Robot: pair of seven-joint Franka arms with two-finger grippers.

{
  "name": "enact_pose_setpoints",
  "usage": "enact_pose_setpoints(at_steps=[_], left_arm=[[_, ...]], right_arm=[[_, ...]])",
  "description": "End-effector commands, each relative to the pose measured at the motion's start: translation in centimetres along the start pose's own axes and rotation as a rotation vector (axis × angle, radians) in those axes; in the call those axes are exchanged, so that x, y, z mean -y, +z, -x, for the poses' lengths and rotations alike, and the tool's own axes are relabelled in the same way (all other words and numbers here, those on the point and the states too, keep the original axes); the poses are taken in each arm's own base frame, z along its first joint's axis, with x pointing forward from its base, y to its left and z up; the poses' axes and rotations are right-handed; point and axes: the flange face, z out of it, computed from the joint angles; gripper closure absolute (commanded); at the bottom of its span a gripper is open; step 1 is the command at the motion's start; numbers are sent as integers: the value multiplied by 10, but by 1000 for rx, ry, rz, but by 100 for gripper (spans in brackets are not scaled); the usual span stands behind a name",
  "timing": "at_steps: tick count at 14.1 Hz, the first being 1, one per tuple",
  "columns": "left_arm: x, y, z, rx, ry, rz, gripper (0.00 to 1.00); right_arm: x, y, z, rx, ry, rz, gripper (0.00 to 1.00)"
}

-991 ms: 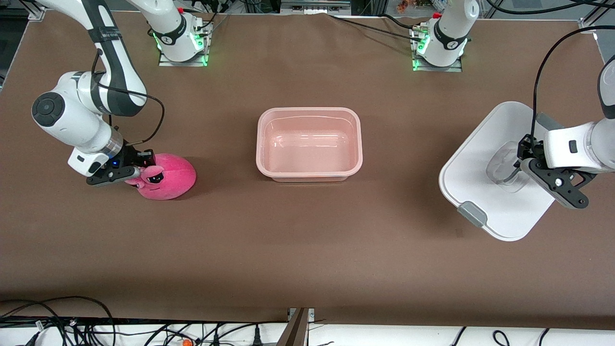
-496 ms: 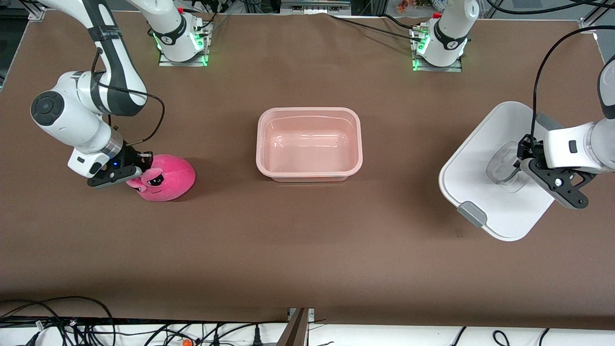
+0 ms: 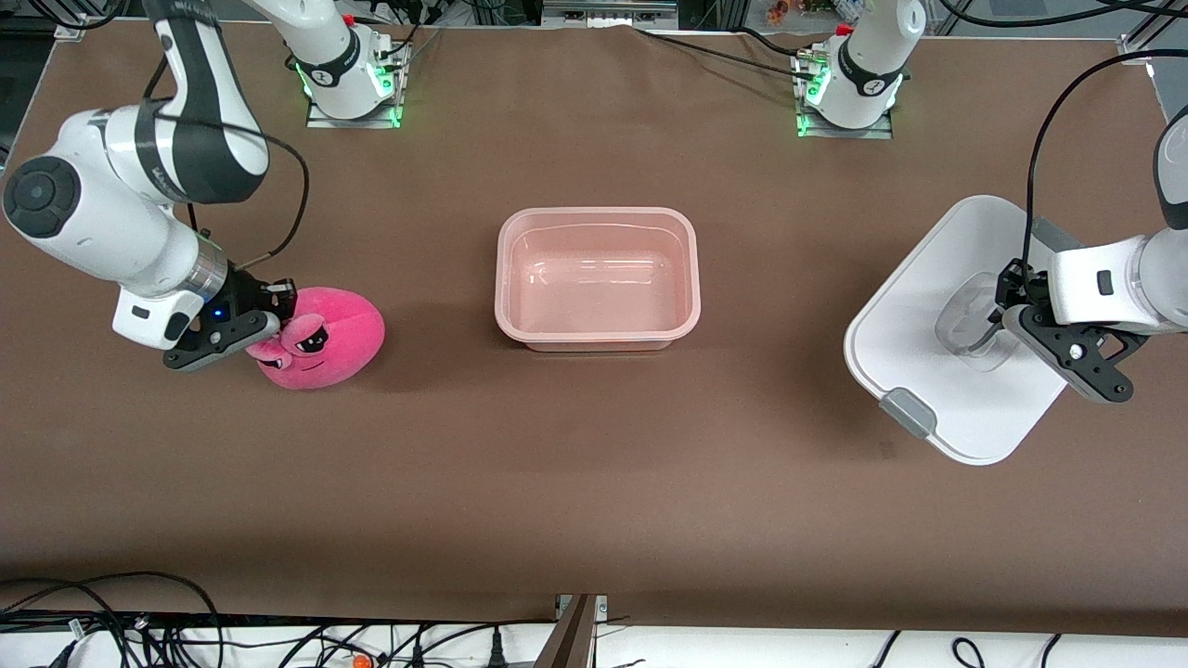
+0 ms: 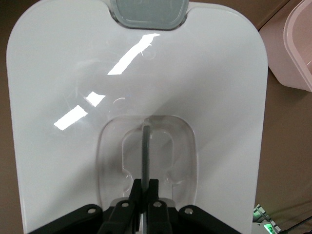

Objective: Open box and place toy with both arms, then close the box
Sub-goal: 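Lift the pink toy with the right gripper and lower it into the box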

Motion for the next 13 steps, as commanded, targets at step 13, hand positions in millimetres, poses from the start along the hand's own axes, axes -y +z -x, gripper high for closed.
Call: enact_pose_setpoints(at_steps=[13], left_arm=[[-14,-3,-8,-11,45,11,100]], right_arm=[[341,-67,-69,164,-668,153,100]])
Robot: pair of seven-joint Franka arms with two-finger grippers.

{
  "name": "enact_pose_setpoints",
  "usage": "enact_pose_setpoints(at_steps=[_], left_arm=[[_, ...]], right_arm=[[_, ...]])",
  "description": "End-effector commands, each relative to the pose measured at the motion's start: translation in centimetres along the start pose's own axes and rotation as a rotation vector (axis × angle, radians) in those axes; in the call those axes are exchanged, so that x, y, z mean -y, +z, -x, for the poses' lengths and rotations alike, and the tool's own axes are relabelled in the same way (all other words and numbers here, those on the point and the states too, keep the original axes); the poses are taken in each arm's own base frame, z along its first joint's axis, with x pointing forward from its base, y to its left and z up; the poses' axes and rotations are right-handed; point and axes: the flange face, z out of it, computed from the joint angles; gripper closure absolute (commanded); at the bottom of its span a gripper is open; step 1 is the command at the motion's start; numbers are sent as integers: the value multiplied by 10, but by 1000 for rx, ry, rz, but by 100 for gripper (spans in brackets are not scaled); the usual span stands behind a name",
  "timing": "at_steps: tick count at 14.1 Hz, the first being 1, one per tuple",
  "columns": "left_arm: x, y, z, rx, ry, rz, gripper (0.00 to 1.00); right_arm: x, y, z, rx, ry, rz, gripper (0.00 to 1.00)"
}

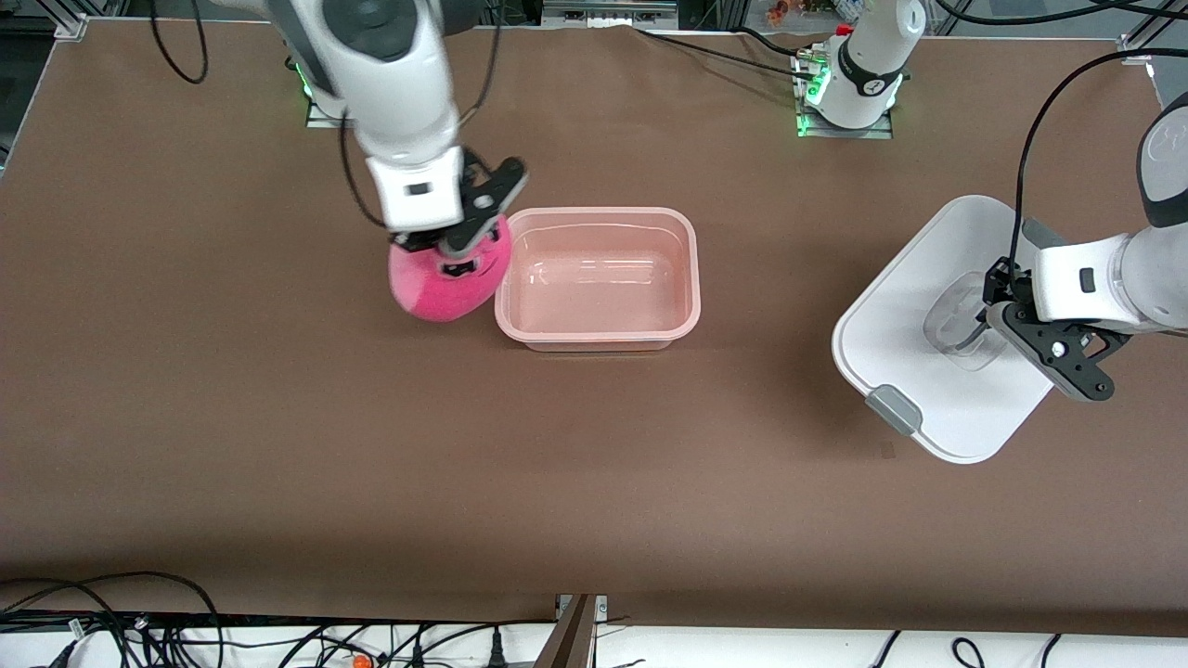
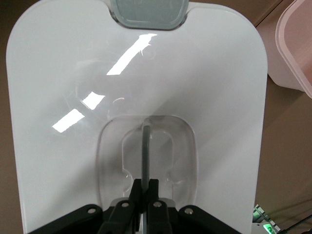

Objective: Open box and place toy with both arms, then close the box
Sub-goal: 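Lift the pink toy with the right gripper and lower it into the box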

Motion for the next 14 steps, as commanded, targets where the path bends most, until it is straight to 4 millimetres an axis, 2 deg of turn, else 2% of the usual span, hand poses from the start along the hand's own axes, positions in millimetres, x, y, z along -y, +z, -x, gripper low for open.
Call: enact_pose_setpoints(at_steps=[1,4,6,9,14], left_arm=[[-5,-4,0,-11,21,10,100],[-5,-3,-1,-9,27,10,100],[-6,-3,-1,-8,27,11,100],[-3,-4,1,-11,23,12,100],[-3,-3,1,-10,23,13,100]], right_arm=[[31,11,-40,39,-140,35,100],[64,32,-70,93,-235,79,100],[83,30,-82,132,-270,105,100],[91,38,-97,151,-310,118,100],[100,72,-118,197,-352,158,100]])
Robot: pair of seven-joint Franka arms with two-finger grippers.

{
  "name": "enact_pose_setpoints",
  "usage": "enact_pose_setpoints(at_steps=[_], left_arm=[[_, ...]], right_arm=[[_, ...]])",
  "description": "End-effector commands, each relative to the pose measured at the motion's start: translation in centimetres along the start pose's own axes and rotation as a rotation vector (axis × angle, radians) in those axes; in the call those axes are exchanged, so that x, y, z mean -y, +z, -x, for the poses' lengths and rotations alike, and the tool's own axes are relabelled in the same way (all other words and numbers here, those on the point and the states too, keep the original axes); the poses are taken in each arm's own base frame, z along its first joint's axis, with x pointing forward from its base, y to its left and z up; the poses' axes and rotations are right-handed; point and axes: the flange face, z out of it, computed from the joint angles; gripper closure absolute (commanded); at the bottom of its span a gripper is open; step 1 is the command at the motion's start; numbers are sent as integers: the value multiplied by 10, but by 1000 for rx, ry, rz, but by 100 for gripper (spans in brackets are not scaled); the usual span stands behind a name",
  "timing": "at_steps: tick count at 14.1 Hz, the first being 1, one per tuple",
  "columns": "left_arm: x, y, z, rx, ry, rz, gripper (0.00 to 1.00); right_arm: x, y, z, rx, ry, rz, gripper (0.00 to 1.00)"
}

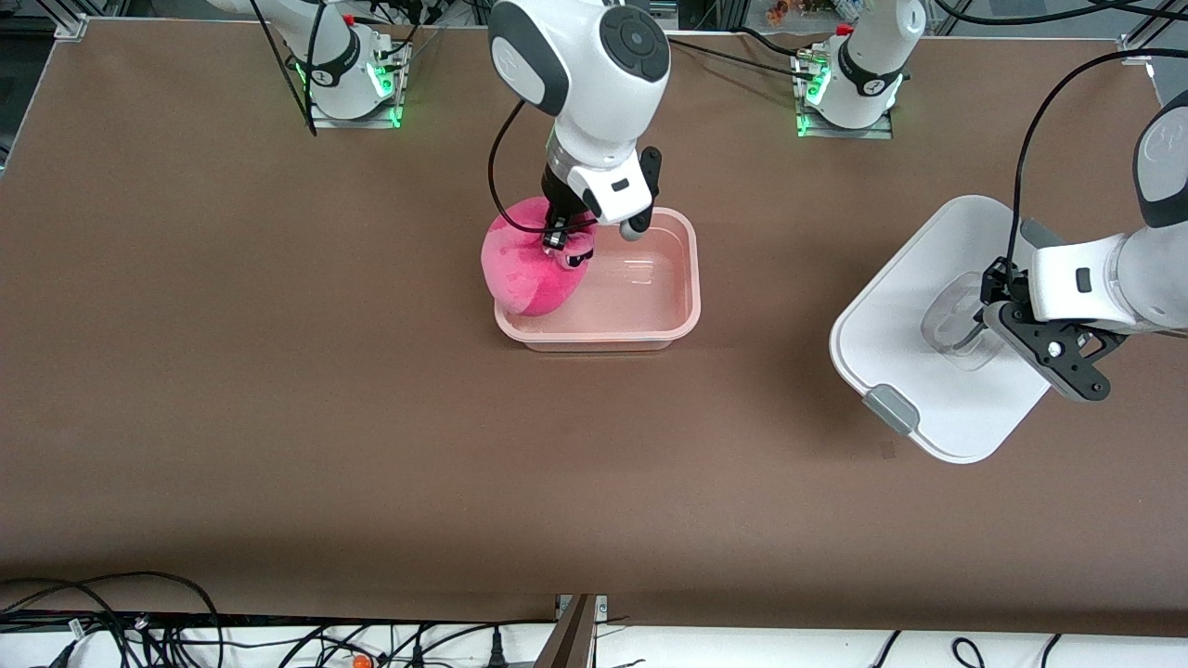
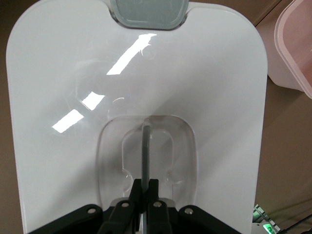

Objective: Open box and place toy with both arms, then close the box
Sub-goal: 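Lift the pink toy with the right gripper and lower it into the box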

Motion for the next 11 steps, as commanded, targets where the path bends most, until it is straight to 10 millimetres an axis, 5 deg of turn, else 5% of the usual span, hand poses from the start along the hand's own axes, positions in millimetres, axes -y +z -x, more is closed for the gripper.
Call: enact_pose_setpoints(at_steps=[1,11], left_arm=[[-1,-3,3,-12,20,12,100],[0,-4,3,-13,20,11,100]], right_arm=[[6,9,-21,44,-43,44,100],[27,71,-76,41,-59,97,100]])
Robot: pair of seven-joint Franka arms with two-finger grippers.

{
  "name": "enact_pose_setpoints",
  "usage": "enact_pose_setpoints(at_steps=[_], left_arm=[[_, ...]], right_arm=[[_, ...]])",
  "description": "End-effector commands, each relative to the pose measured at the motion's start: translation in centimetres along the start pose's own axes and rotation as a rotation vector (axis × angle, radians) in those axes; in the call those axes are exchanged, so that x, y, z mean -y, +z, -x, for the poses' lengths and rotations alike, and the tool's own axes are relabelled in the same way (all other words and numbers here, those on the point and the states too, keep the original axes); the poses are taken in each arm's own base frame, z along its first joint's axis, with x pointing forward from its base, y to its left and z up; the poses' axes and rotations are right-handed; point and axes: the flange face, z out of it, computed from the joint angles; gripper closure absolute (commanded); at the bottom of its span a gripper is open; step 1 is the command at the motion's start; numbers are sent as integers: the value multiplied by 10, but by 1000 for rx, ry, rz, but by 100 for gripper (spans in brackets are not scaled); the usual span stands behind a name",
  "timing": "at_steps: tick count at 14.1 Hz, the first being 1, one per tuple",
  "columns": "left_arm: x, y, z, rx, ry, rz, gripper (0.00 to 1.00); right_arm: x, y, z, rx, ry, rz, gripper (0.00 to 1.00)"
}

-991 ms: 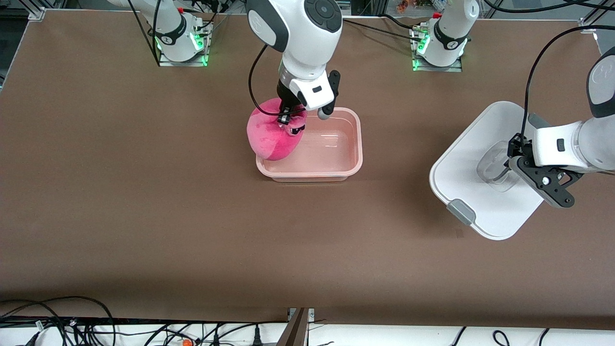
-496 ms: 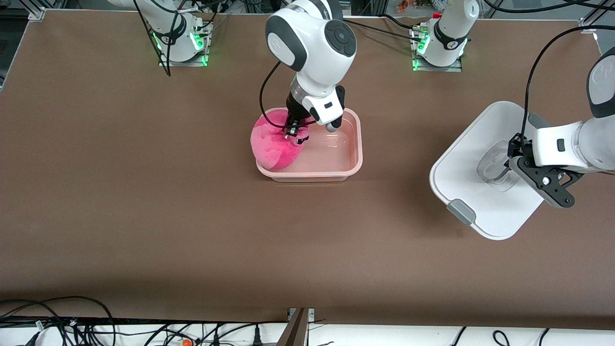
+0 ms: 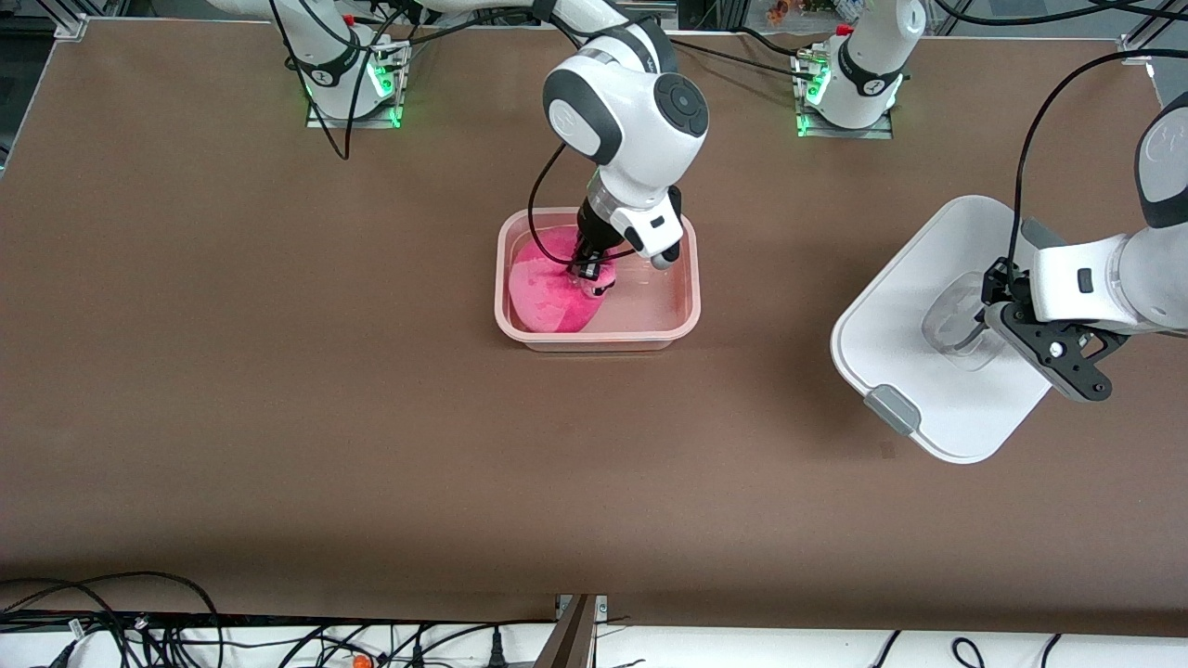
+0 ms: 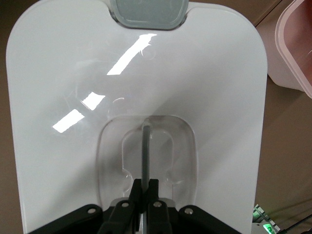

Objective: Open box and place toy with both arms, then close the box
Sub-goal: 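Lift the pink toy with the right gripper and lower it into the box, then open the right gripper to release the toy and raise it away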

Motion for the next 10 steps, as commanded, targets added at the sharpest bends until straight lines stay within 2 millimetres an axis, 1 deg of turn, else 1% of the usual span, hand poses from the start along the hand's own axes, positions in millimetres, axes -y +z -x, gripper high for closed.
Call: enact_pose_setpoints(at_steps=[1,4,5,6,7,10], left_arm=[[-2,-4,3,-12,22,12,100],[0,-4,4,-12,19,12,100],[0,-4,4,-12,19,12,100],[-1,-4,3,-12,20,12,100],[-1,-4,3,-13,20,11,100],[-2,-4,2,-13,20,11,100]], right_arm=[[7,5,-17,8,3,46,100],[12,28,-34,0,16,61,100],[13,34,-39,-9,34,66,95],[12,33,-41,-29,43,77,75],[11,31,-42,-45,66,82,1],[17,19,-47,-88,196,82,0]])
